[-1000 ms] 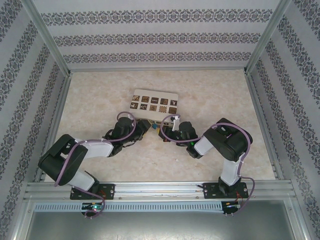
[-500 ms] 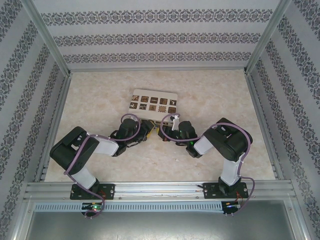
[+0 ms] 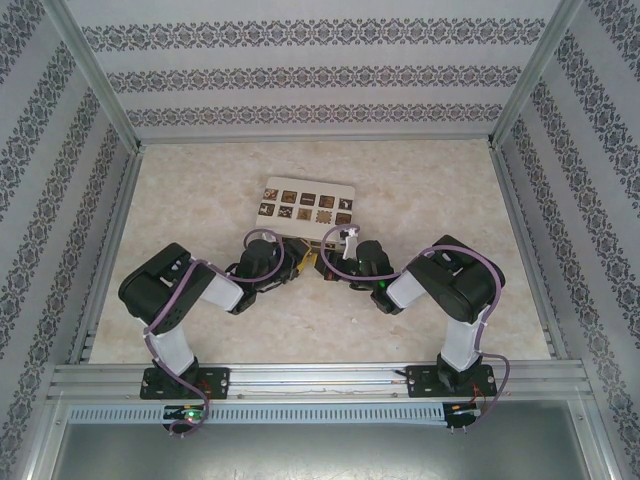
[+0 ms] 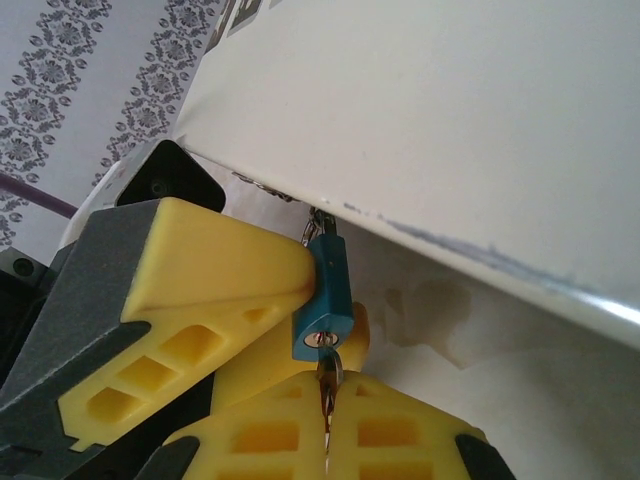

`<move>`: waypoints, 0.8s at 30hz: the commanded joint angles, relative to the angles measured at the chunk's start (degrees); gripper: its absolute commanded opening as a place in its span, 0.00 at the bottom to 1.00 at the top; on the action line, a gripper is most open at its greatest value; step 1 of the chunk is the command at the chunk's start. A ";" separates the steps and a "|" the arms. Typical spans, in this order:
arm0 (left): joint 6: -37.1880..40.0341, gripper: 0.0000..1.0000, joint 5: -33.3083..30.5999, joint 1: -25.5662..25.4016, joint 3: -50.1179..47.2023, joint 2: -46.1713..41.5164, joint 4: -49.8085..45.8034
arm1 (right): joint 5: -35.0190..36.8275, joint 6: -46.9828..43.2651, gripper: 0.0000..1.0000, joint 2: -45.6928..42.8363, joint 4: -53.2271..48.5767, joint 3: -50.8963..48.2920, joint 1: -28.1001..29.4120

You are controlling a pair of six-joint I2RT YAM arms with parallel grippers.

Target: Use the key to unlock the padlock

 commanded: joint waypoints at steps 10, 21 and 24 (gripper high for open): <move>-1.55 0.24 -2.45 -0.82 -0.92 1.06 4.73 | -2.29 1.44 0.00 -1.75 1.79 0.49 0.12; 0.04 0.13 -2.67 -0.83 -0.88 -2.19 1.57 | 0.43 0.25 0.26 -4.88 1.55 -2.25 -0.39; -0.36 0.13 -2.43 -0.76 -1.12 -2.79 1.86 | 1.54 -1.73 0.33 -6.99 0.57 -3.88 -0.63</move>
